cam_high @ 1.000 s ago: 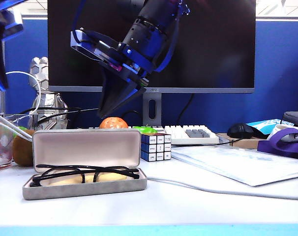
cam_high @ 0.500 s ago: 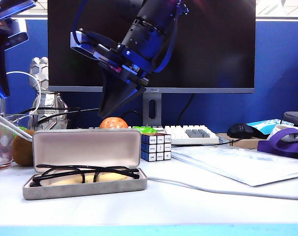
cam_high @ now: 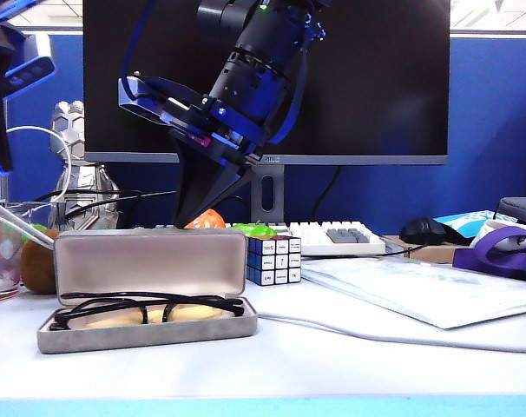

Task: Pick up the glasses, fold the temples of the glasses, place the glasses into the glasses case, and finally close the glasses case.

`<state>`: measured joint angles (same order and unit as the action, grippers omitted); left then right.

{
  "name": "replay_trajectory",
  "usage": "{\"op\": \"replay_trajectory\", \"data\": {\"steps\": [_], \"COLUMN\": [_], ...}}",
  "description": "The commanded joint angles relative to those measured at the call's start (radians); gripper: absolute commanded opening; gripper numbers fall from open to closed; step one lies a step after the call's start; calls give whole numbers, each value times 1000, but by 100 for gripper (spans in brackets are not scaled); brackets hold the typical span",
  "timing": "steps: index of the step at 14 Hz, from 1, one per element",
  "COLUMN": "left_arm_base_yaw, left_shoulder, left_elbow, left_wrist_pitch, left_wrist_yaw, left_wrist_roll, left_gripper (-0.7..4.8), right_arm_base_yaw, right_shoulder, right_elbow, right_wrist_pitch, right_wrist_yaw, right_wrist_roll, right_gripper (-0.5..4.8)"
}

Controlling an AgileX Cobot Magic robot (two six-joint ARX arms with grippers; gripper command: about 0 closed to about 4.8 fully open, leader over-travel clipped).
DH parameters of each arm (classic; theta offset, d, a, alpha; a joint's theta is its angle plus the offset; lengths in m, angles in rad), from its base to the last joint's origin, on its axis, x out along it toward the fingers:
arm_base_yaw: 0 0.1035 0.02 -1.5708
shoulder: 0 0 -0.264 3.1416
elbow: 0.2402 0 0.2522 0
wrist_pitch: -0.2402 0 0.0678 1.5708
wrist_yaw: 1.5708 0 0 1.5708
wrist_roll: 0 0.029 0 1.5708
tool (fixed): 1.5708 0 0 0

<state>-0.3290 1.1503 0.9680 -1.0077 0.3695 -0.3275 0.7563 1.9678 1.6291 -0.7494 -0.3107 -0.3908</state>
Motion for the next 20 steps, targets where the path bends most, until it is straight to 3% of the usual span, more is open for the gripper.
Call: {"op": "replay_trajectory", "data": {"steps": [1,5,11,16,20], "left_arm_base_yaw": [-4,-3,-3,-3,-3], "left_shoulder": [-2,-2,-2,74,126], "left_elbow": [-71,-233,-426,-442,-442], "left_wrist_pitch": [6,196,494,601,659], "left_wrist_yaw": [60,88,114,79,76], "left_wrist_roll": [24,-151,-351,-433,-435], "left_gripper": [-6,-6,-6,-6,-6], "right_arm_base_yaw": [5,5,5,6,6], "right_shoulder": [-1,-14,-16,-16,-16], "right_elbow": [-3,-3,-3,-3,-3], "right_wrist_pitch": [-24,-25,-25,-25,-29], "right_wrist_yaw": [-6,-33,-33,-52,-63], "right_wrist_roll": [-1,0,6,6,6], "right_gripper": [-1,-1,-1,-1,-1]}}
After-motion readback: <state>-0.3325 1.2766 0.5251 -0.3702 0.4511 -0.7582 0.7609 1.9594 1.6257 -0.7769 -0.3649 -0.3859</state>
